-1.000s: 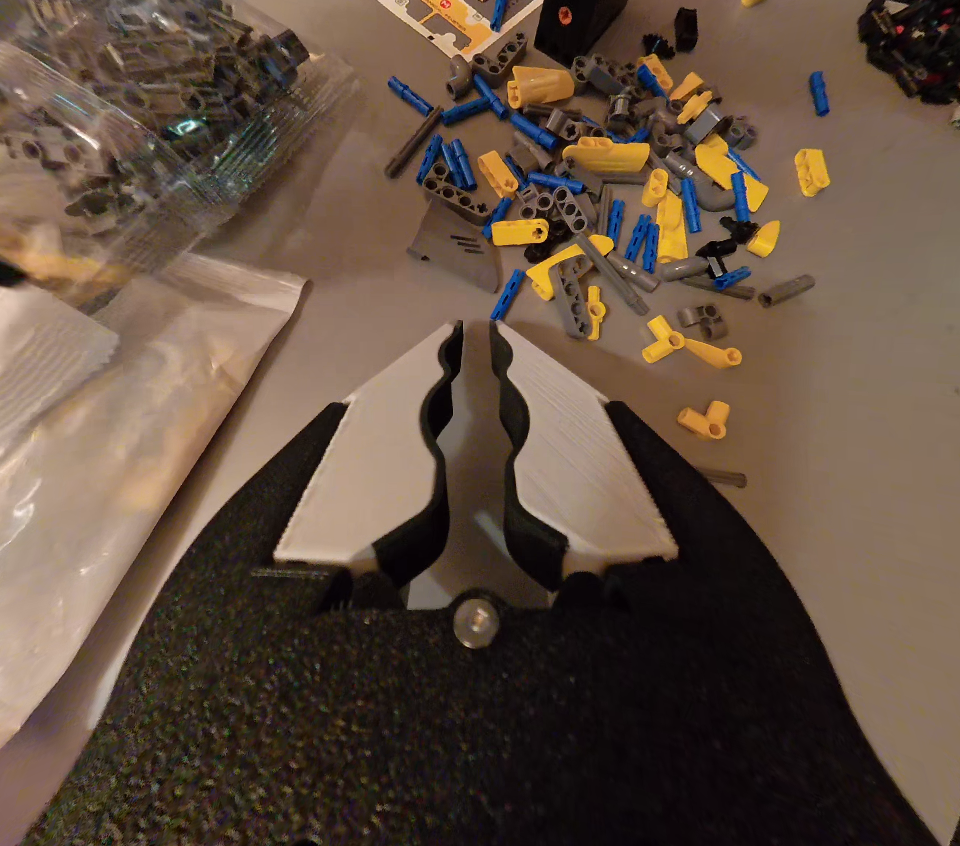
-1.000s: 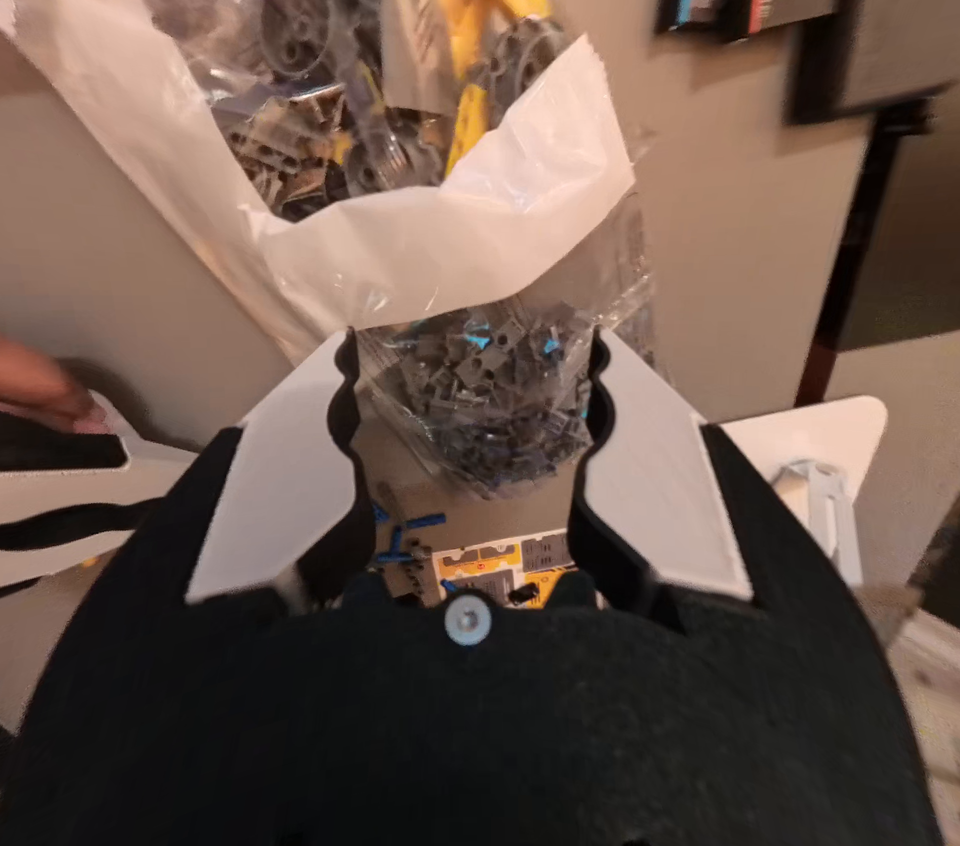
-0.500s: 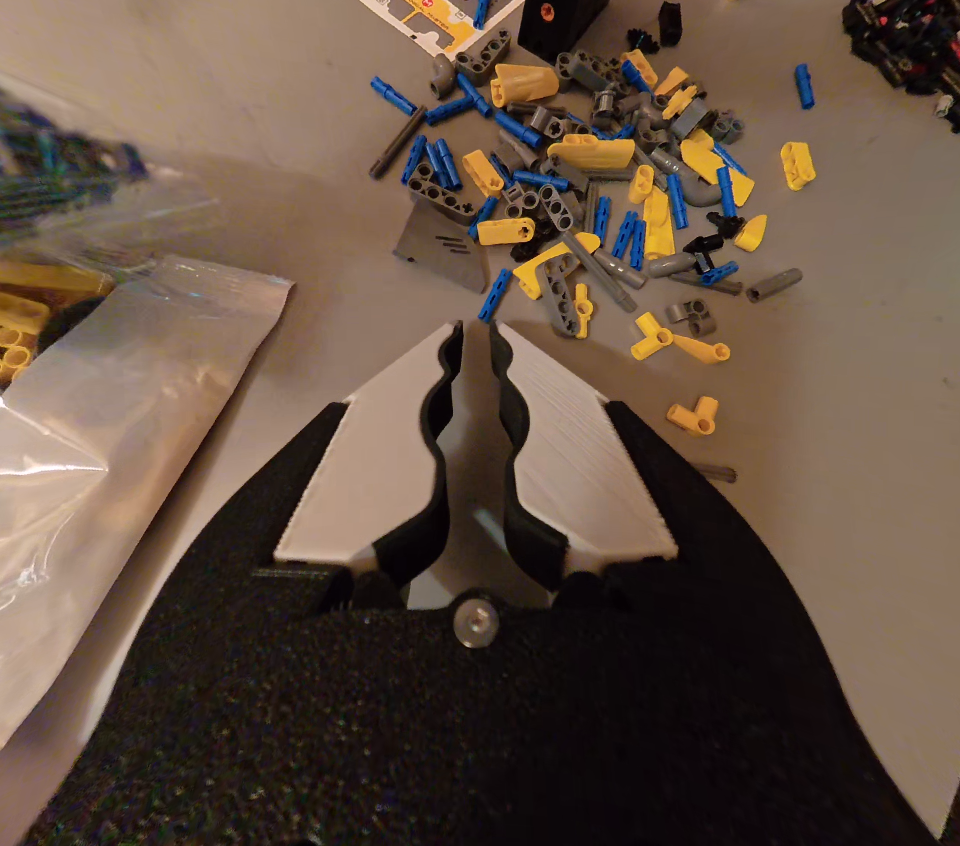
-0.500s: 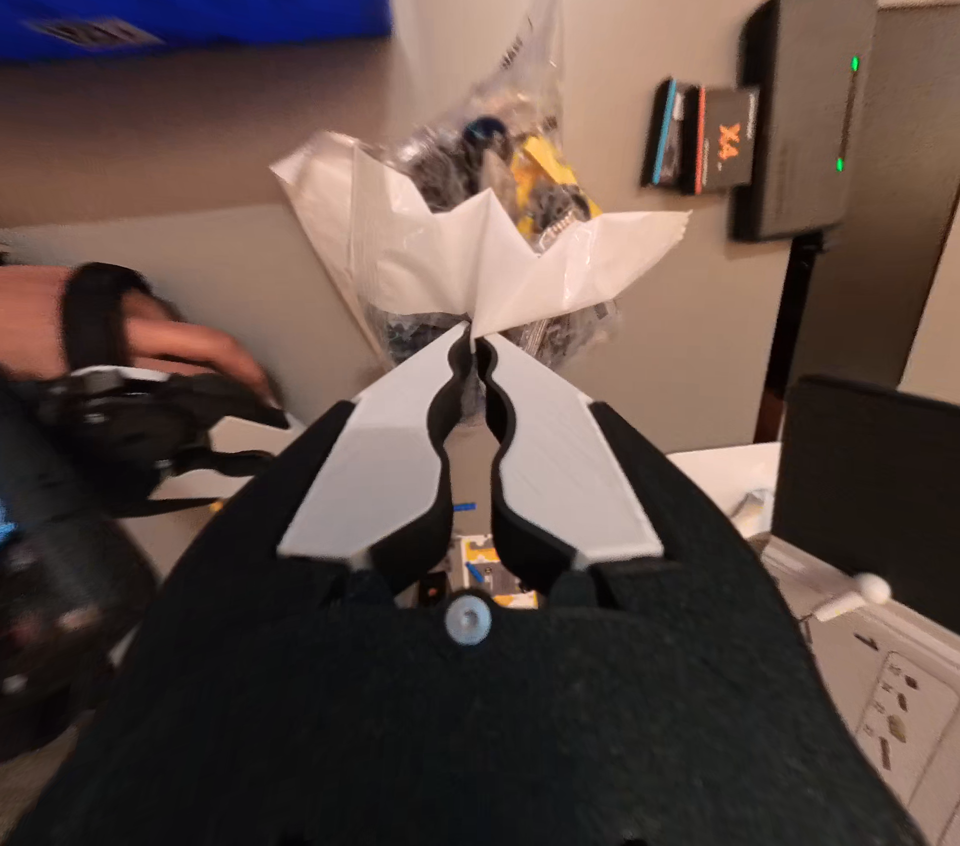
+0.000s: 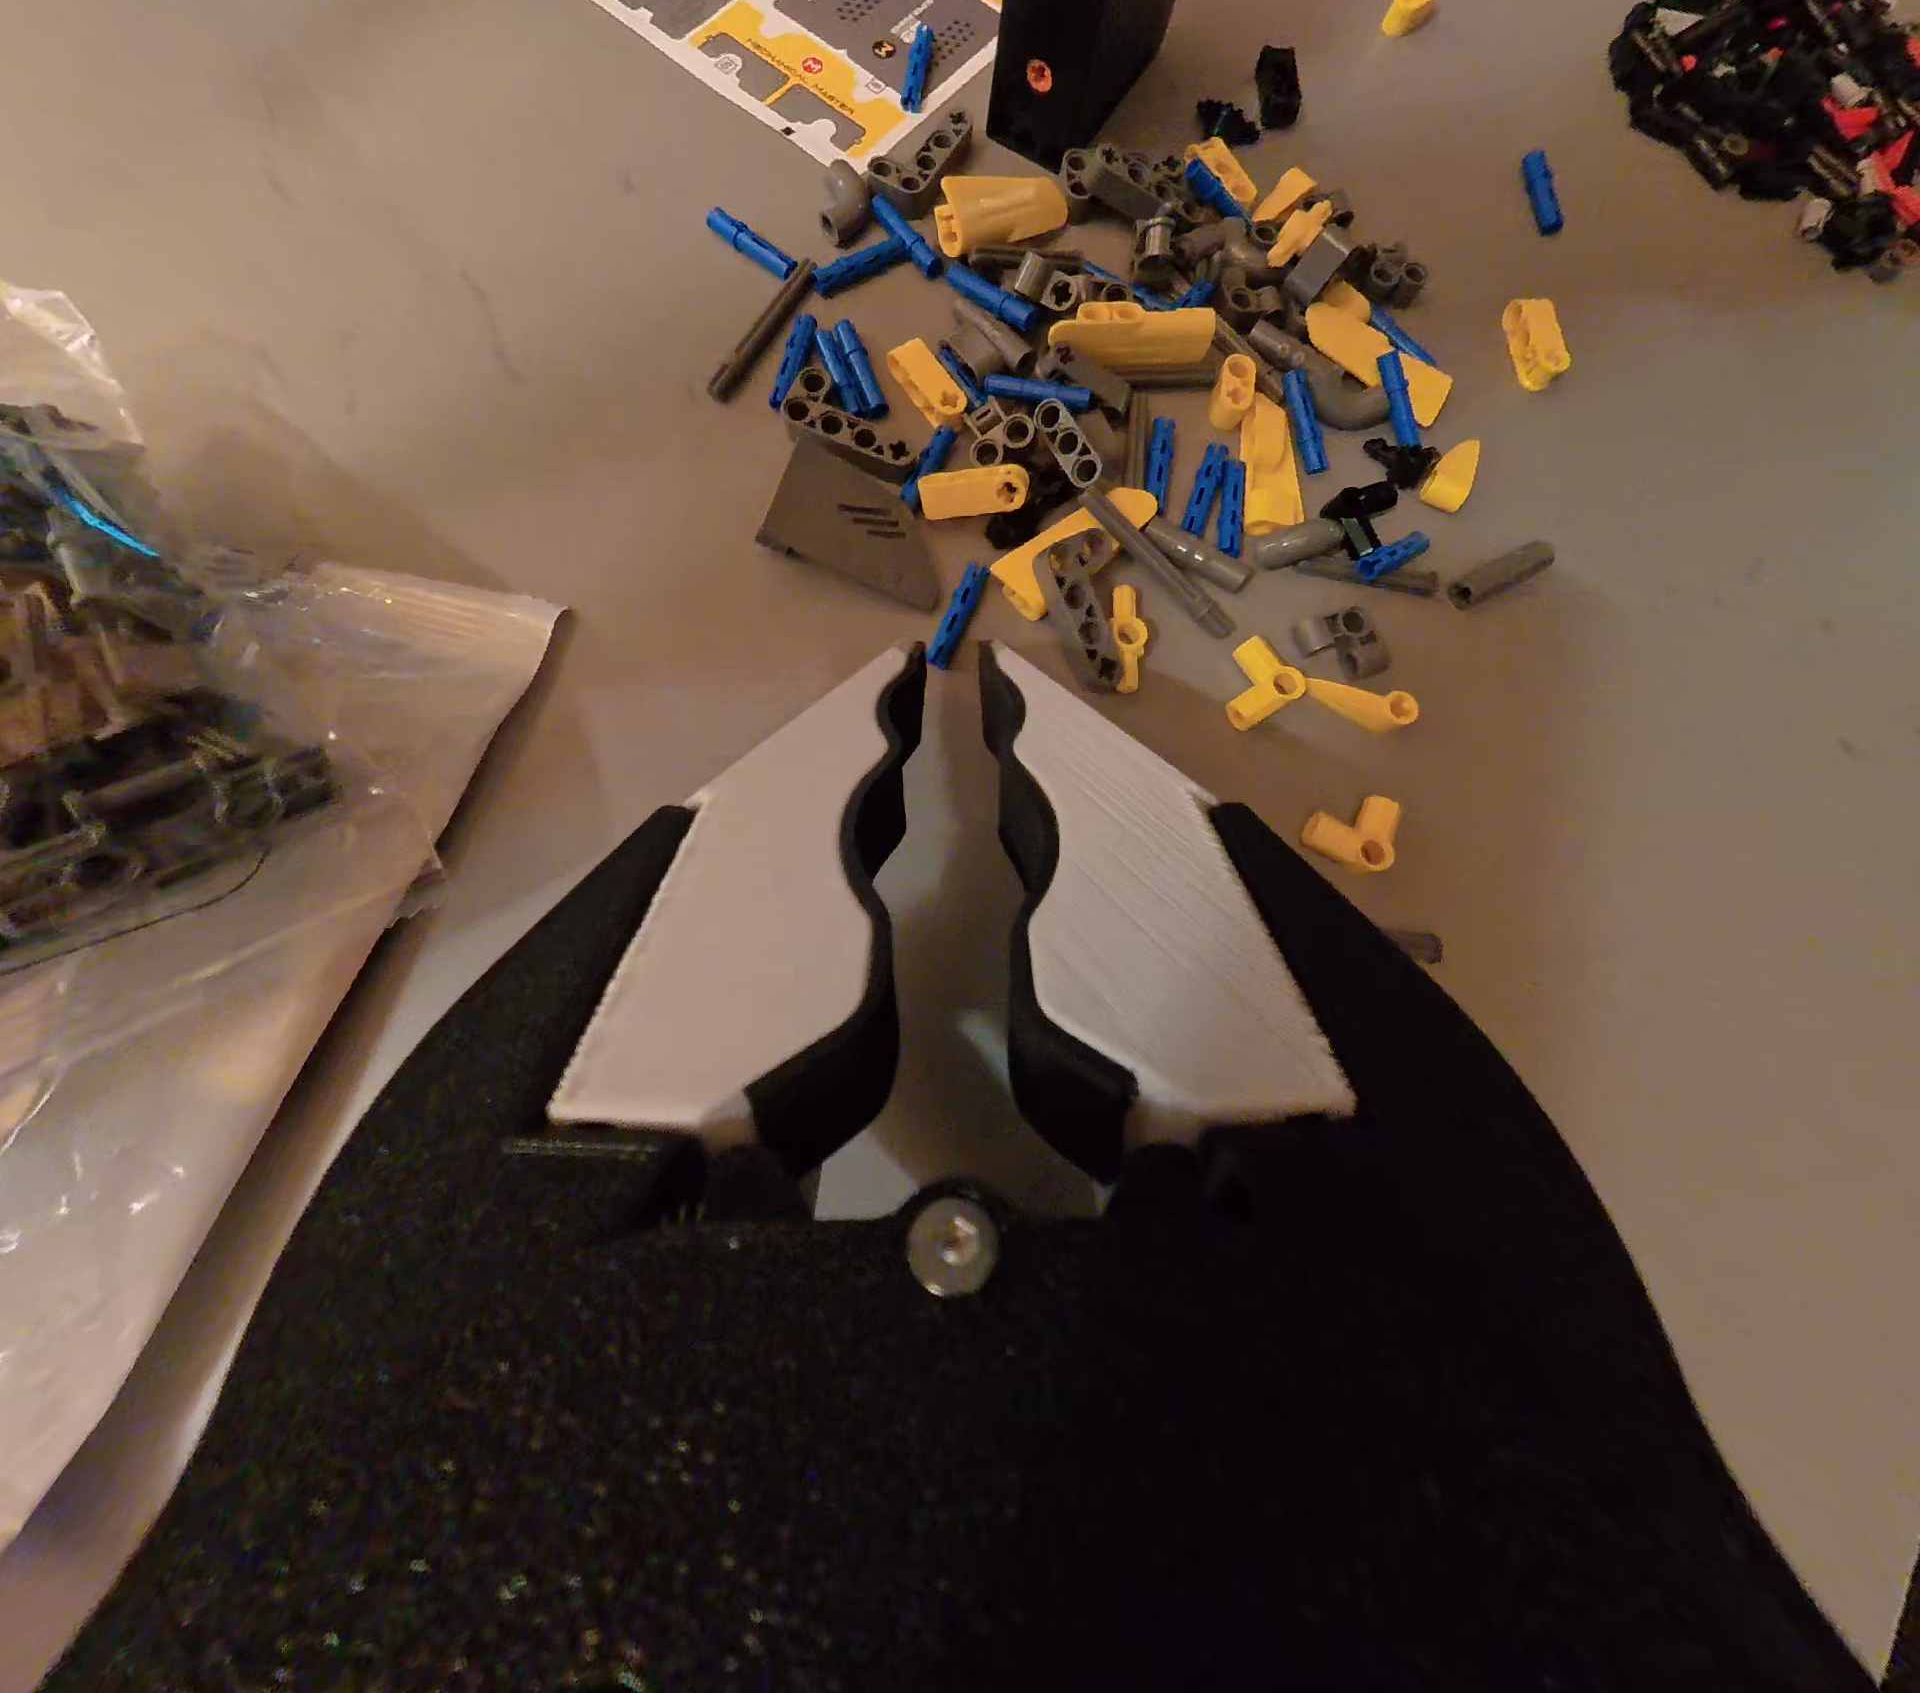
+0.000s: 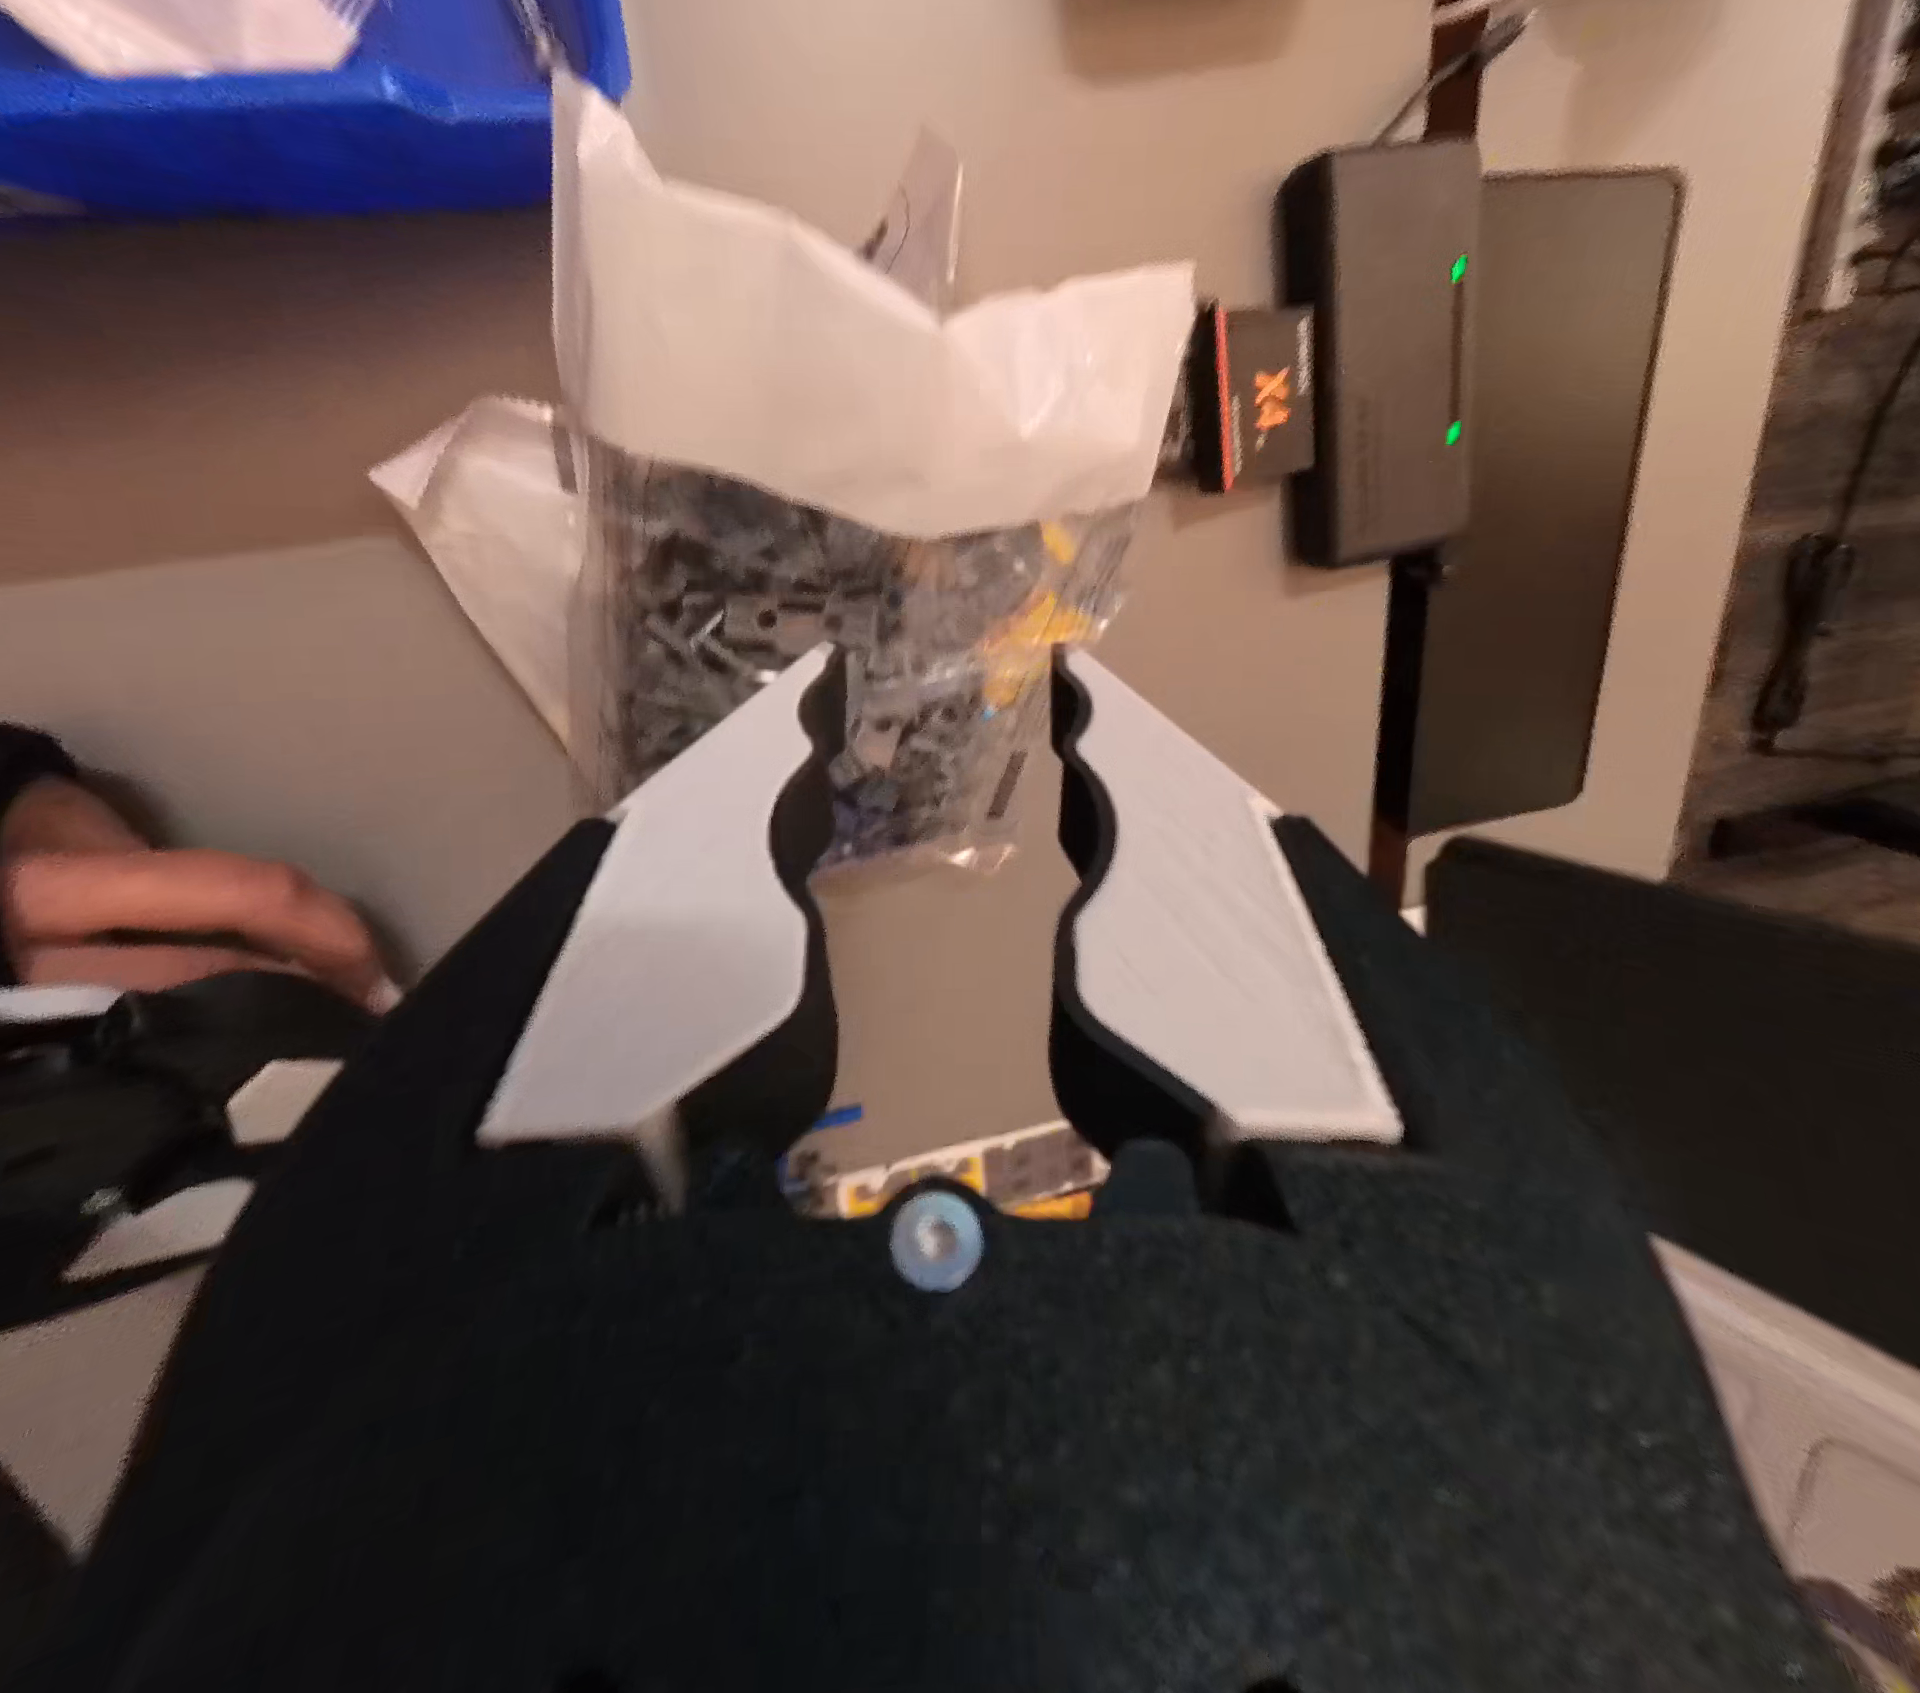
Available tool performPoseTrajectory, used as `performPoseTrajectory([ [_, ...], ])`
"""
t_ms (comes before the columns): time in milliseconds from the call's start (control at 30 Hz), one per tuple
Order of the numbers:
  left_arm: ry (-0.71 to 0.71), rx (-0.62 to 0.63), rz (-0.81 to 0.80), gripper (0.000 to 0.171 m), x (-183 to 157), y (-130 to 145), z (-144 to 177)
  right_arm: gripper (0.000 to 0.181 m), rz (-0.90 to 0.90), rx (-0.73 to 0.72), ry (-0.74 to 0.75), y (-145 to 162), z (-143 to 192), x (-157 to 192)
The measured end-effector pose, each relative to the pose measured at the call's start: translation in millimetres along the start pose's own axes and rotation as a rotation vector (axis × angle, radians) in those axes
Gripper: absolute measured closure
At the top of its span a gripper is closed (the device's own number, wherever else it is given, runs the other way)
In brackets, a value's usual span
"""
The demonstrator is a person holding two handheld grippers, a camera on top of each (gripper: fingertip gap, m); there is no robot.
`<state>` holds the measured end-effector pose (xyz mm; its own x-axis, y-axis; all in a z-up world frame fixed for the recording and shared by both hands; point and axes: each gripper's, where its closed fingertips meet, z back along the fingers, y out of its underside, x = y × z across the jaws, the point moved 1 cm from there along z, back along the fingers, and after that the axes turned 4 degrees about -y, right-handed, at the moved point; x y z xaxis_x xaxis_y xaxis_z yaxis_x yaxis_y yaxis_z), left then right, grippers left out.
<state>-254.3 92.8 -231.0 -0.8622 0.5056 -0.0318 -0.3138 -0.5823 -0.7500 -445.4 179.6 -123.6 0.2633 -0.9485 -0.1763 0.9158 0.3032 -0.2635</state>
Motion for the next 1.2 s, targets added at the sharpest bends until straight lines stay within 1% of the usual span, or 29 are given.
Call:
performPoseTrajectory([
  [100,-0.001,0.019,-0.014,0.162,-1.6,2.6,-2.2,0.144,-0.061,0.054,-0.142,19.0,-12.6,20.2],
  [133,-0.001,0.026,-0.016,0.163,-1.7,3.6,-3.1,0.145,-0.071,0.048,-0.185,19.1,-20.7,27.9],
  [167,-0.002,0.031,-0.018,0.163,-1.7,4.7,-3.8,0.146,-0.071,0.033,-0.196,16.5,-30.0,31.2],
  [267,-0.008,0.038,-0.018,0.163,-0.3,6.7,-4.6,0.147,-0.049,0.002,-0.149,5.5,-57.6,27.5],
  [333,-0.014,0.038,-0.015,0.162,1.4,7.2,-4.6,0.147,-0.058,-0.028,-0.114,-3.7,-68.0,20.8],
  [433,-0.018,0.03,-0.009,0.163,3.0,5.9,-3.5,0.147,-0.053,-0.022,-0.089,-8.1,-70.4,13.4],
  [667,-0.005,0.021,-0.024,0.163,-1.5,3.4,-2.5,0.147,-0.031,-0.008,-0.056,-6.0,-69.2,14.9],
  [767,-0.015,0.02,-0.022,0.162,0.5,3.6,-2.1,0.144,-0.009,0.005,-0.028,-6.4,-58.7,10.8],
  [1000,-0.028,0.014,-0.005,0.162,4.5,2.1,-1.0,0.142,-0.016,-0.094,0.025,-18.1,-5.1,9.4],
  [1067,-0.033,0.023,-0.008,0.162,5.1,3.8,-2.0,0.142,0.003,-0.177,0.016,-35.4,11.7,19.1],
  [1100,-0.035,0.029,-0.009,0.162,5.3,4.7,-2.5,0.142,0.018,-0.232,-0.014,-48.2,19.9,29.7],
  [1167,-0.041,0.038,-0.012,0.162,6.1,6.5,-3.5,0.142,0.062,-0.34,-0.105,-77.5,33.6,60.2],
  [1200,-0.045,0.042,-0.012,0.162,6.7,7.2,-3.8,0.142,0.09,-0.371,-0.153,-90.8,37.6,77.7],
])
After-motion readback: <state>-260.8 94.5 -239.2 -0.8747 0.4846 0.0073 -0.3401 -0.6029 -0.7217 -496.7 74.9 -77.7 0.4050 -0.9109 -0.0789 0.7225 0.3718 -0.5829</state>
